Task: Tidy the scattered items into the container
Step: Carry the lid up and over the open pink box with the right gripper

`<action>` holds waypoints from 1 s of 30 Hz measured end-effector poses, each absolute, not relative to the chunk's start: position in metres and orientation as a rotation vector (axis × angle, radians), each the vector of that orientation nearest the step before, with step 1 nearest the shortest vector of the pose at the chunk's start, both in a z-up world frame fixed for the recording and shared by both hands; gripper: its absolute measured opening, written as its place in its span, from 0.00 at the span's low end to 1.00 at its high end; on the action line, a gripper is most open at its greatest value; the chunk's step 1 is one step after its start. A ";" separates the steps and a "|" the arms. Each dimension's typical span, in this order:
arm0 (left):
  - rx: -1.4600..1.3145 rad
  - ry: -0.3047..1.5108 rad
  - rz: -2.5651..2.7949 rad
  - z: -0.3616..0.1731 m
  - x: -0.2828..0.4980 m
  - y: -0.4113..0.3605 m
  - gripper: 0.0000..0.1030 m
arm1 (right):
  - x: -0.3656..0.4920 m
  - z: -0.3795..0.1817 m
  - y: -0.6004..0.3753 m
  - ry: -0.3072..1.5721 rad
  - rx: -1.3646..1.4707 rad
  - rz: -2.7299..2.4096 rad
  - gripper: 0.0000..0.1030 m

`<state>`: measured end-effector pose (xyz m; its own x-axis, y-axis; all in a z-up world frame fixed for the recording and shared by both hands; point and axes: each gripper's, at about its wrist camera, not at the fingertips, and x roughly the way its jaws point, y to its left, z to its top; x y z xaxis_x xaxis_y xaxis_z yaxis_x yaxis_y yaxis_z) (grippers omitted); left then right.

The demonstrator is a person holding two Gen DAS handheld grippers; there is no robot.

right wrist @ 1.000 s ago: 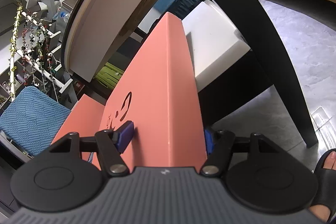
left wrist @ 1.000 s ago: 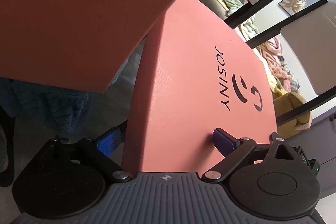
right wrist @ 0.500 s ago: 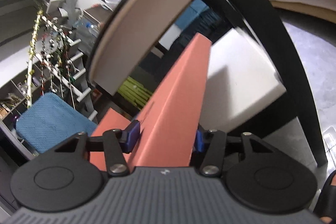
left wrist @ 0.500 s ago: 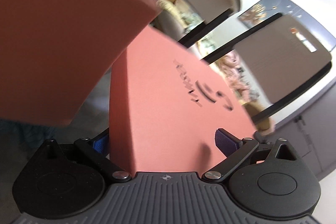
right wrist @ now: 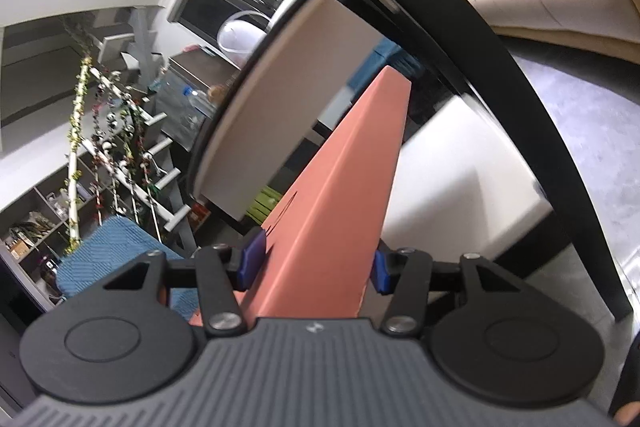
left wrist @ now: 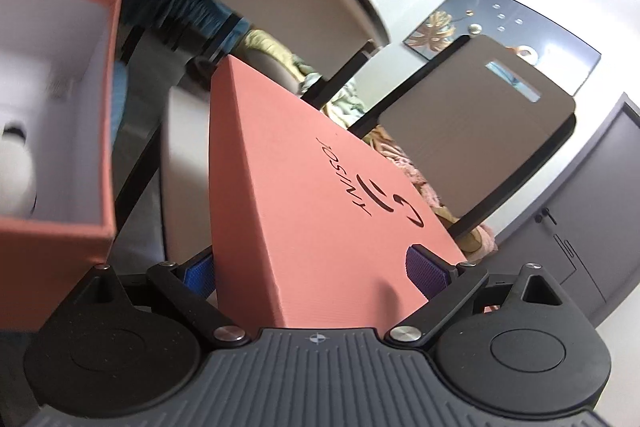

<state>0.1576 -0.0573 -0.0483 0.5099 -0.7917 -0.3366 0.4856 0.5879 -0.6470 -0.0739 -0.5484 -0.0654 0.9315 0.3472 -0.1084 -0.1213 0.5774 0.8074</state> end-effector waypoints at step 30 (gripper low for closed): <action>-0.460 0.500 -0.451 0.030 0.124 0.143 0.94 | 0.096 0.008 -0.344 0.339 0.865 0.602 0.52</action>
<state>0.1243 0.1431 0.0298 0.7857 -0.5112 -0.3483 0.2935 0.8037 -0.5176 0.0959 -0.3438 0.0081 0.7850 0.6183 -0.0388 -0.3542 0.4993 0.7907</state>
